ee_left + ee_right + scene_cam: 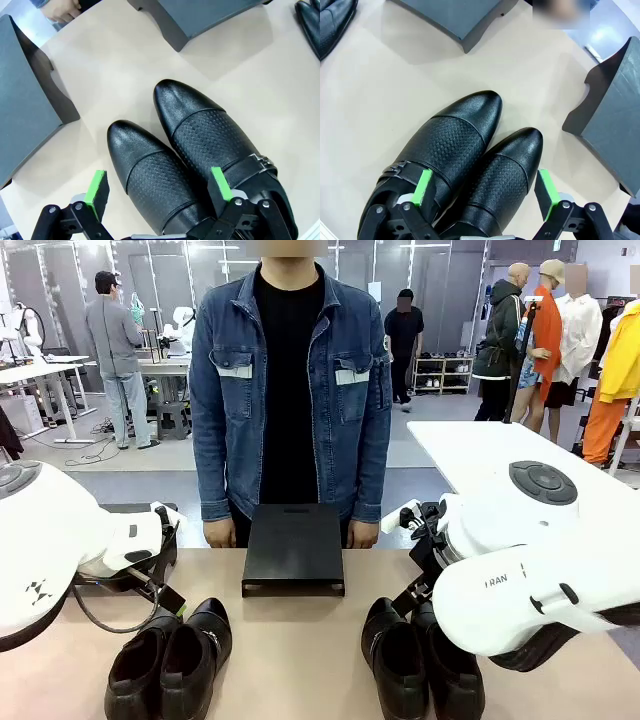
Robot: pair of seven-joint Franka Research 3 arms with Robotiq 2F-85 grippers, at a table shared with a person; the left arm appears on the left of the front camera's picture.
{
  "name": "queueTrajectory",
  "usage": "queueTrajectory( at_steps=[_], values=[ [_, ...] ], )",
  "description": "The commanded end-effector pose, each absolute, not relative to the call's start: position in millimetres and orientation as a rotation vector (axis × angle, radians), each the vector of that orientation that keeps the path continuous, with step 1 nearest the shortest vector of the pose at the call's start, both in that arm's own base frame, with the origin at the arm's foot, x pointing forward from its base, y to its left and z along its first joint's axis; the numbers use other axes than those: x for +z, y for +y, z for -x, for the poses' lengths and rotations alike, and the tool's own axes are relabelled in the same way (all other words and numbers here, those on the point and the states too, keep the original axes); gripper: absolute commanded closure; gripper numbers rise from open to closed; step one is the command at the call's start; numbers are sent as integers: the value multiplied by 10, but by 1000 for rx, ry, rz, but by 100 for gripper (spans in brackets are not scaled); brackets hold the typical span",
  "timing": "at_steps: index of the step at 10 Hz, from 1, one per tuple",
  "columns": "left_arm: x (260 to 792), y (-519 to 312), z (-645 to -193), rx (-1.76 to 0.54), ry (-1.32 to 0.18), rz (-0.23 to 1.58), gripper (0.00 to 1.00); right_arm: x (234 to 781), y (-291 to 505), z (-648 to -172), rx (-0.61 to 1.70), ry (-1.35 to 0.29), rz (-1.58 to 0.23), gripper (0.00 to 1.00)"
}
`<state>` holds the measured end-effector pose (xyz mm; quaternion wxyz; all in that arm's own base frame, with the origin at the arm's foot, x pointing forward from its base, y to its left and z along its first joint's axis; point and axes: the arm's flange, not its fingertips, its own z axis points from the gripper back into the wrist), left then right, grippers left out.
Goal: Place the shoes on the stand as instructed by the person.
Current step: Pick up one pair of Shoes and place it on the Shoes Stand indicated by the person.
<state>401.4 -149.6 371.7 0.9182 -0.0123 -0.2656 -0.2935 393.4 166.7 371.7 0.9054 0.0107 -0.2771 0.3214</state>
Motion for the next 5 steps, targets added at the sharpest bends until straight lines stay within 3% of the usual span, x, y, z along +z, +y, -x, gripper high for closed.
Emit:
queueTrajectory(
  at_steps=[1, 5],
  values=[
    [3717, -1498, -4013, -604, -546, 25, 0, 3717, 1668, -3934, 664, -572, -22, 0],
    [3717, -1498, -4013, -604, -546, 25, 0, 3717, 1668, -3934, 664, -572, -22, 0]
  ],
)
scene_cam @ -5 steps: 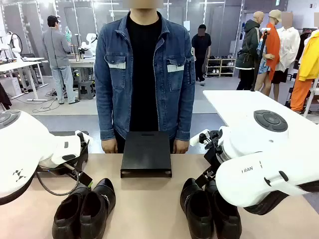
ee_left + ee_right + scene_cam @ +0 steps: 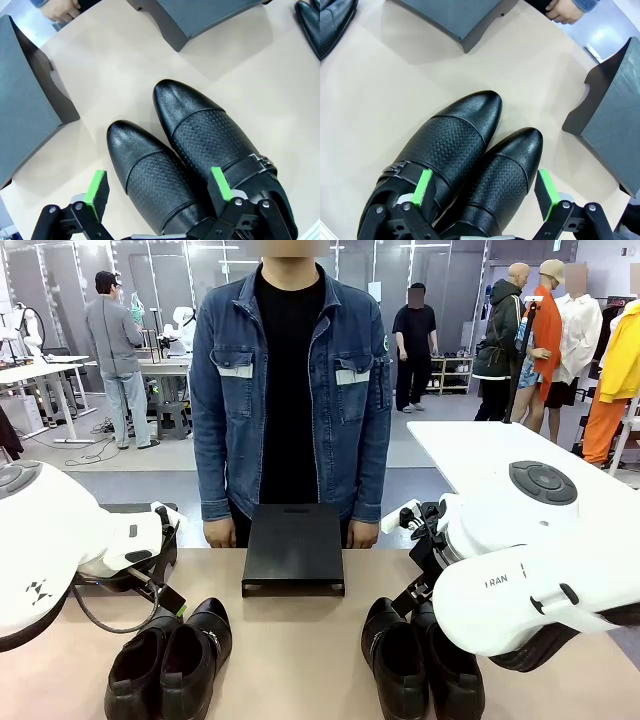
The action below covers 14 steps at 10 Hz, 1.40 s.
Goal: Place the shoes on the stand as instructed by the person.
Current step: Pick up one pair of Shoes and place it on the Shoes Stand indicated by the person.
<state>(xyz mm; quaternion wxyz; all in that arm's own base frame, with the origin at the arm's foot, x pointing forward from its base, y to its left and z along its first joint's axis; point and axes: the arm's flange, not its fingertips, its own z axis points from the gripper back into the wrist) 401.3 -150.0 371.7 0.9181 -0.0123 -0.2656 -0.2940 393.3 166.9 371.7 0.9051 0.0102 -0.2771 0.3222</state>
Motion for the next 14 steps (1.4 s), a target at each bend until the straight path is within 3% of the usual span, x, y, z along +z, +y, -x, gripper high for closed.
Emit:
queueTrajectory(
  at_steps=[1, 6, 10, 12, 14],
  values=[
    [3717, -1498, -4013, -604, -546, 25, 0, 3717, 1668, -3934, 664, -572, -22, 0],
    [3717, -1500, -4012, -605, -546, 25, 0, 3717, 1668, -3933, 666, -572, -21, 0],
    [4530, -1252, -3901, -658, -498, 123, 0, 4717, 1566, -3886, 602, -602, -155, 0],
    [4994, -1065, -3690, -706, -460, 283, 0, 5108, 1315, -3775, 587, -564, -313, 0],
    [5306, -597, -3516, -752, -451, 510, 0, 5374, 690, -3637, 539, -495, -618, 0]
  ],
)
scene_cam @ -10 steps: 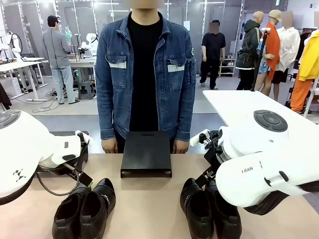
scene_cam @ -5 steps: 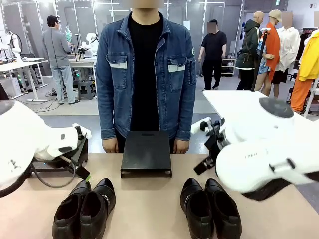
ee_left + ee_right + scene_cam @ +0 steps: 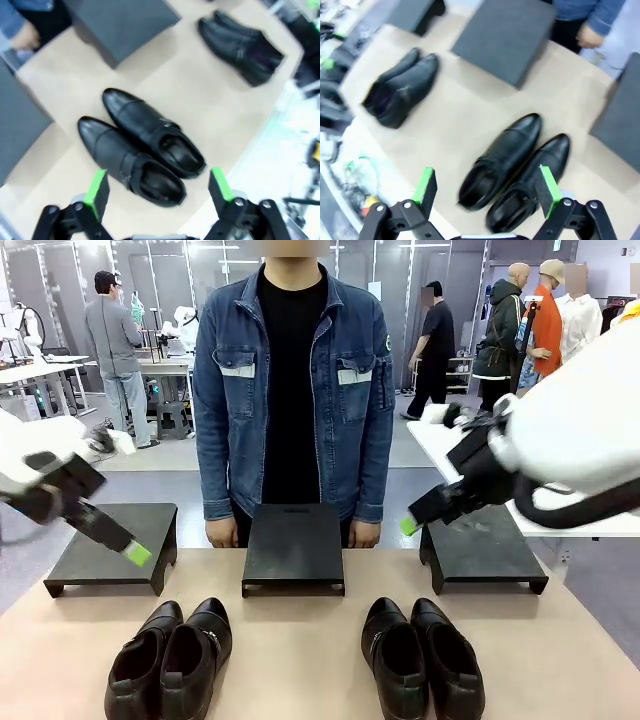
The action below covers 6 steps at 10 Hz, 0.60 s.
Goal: Place the shoes on the stand as instructed by the person.
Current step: Pick up one pair of Shoes and place it on the Shoes Stand indicated by the person.
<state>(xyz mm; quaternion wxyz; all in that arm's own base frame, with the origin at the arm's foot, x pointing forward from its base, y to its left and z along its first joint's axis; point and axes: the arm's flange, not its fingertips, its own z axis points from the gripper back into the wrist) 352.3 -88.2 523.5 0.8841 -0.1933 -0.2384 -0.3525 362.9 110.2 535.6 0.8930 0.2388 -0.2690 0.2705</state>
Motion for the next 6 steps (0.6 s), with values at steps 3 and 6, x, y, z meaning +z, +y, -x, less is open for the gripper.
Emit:
queueTrajectory(
  at_steps=[3, 6],
  values=[
    [5493, 483, -3216, -744, -464, 874, 0, 5383, -450, -3336, 506, -460, -968, 0],
    [5268, 1464, -2856, -561, -525, 1138, 0, 5209, -1217, -3009, 386, -530, -1114, 0]
  ],
)
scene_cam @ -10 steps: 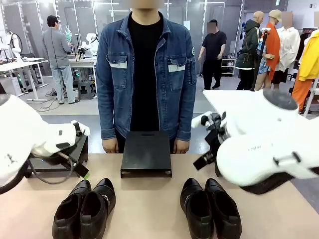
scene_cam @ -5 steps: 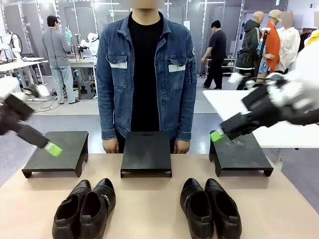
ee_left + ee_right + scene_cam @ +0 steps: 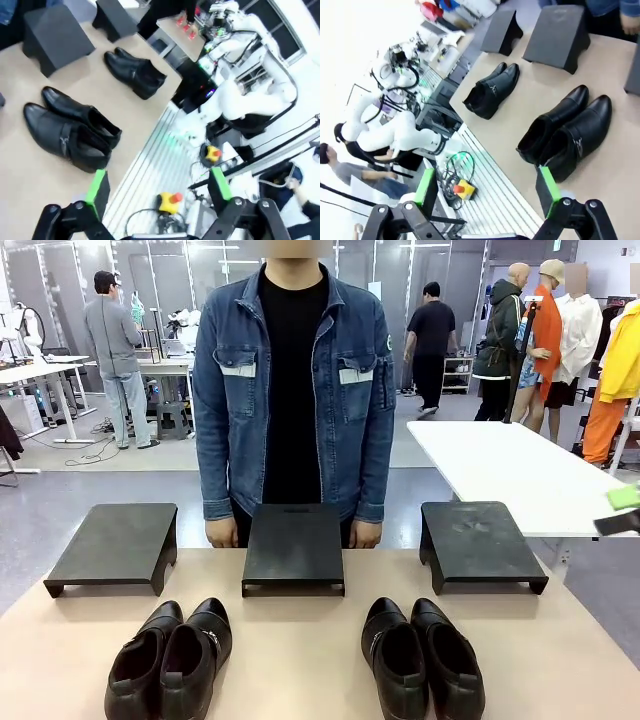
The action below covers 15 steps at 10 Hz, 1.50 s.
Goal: Place the shoes on the stand as instructed by the person.
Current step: Pick up one pair of Shoes and place it on the Shoes Stand indicated by the person.
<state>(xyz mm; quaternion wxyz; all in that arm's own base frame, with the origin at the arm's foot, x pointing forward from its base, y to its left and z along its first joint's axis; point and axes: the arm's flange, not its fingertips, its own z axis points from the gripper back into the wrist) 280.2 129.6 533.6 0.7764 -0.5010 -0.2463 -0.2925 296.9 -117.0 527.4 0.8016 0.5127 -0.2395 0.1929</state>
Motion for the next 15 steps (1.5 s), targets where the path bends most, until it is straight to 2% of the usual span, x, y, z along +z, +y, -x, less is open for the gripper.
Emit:
queueTrajectory(
  at_steps=[1, 3, 6, 15],
  values=[
    [5106, 1778, -2710, -470, -565, 1189, 0, 5108, -1431, -2855, 337, -568, -1142, 0],
    [4877, 2167, -2466, -368, -626, 1241, 0, 4943, -1722, -2610, 258, -613, -1189, 0],
    [4759, 2429, -2214, -281, -655, 1212, 0, 4812, -2062, -2211, 160, -707, -1216, 0],
    [4635, 2433, -2194, -268, -645, 1220, 0, 4797, -2150, -2164, 135, -687, -1217, 0]
  ],
)
